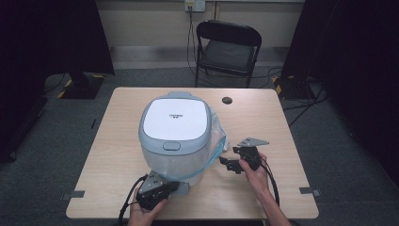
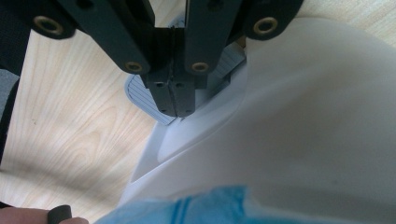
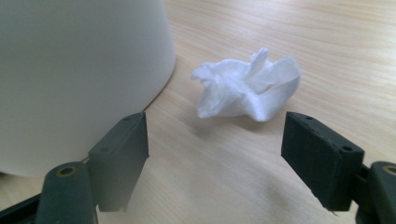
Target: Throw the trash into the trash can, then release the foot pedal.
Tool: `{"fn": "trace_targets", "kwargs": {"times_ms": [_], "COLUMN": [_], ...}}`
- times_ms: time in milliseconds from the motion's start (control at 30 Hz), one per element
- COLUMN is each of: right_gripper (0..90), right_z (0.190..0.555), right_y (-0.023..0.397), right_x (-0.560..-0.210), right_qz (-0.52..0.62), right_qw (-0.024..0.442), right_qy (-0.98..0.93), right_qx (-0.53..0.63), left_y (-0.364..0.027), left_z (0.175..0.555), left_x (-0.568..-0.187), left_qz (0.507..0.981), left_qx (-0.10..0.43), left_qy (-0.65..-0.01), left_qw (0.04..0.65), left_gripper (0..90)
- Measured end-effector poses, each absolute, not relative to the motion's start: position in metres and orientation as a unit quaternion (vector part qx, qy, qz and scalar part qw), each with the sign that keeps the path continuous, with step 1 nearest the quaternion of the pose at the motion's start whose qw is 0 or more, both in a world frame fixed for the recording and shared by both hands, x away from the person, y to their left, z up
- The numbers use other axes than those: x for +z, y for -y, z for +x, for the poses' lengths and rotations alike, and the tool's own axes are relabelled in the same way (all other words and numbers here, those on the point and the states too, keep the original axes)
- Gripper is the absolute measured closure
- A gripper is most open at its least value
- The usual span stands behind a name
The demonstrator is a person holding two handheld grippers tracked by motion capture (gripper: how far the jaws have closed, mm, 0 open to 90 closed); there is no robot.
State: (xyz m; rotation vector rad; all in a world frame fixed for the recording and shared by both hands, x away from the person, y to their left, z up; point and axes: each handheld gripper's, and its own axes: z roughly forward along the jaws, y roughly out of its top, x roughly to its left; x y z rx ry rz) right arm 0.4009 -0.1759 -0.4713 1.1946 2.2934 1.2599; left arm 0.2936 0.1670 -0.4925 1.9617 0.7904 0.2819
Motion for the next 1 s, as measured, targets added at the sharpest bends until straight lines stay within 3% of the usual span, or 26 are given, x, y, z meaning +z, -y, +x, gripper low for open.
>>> {"fn": "trace_targets", "kwargs": {"times_ms": [300,400,1000], "right_gripper": [17.9,25.4,23.2], "right_z": [0.412,0.425,0.459], "right_y": [0.171,0.169,0.154], "right_x": [-0.472,-0.472,-0.493], "right_qz": [0.405,0.41,0.421], "right_qw": [0.137,0.141,0.145], "right_qy": [-0.793,-0.796,-0.806], "right_qx": [0.434,0.422,0.389], "left_y": [-0.165,-0.161,-0.16], "left_z": [0.292,0.292,0.296], "left_x": [-0.495,-0.497,-0.497], "left_qz": [0.811,0.817,0.828], "left_qx": [0.123,0.123,0.124], "left_qy": [-0.323,-0.32,-0.315], "left_qw": [0.473,0.464,0.447], "left_gripper": [90.0,90.0,90.0]}}
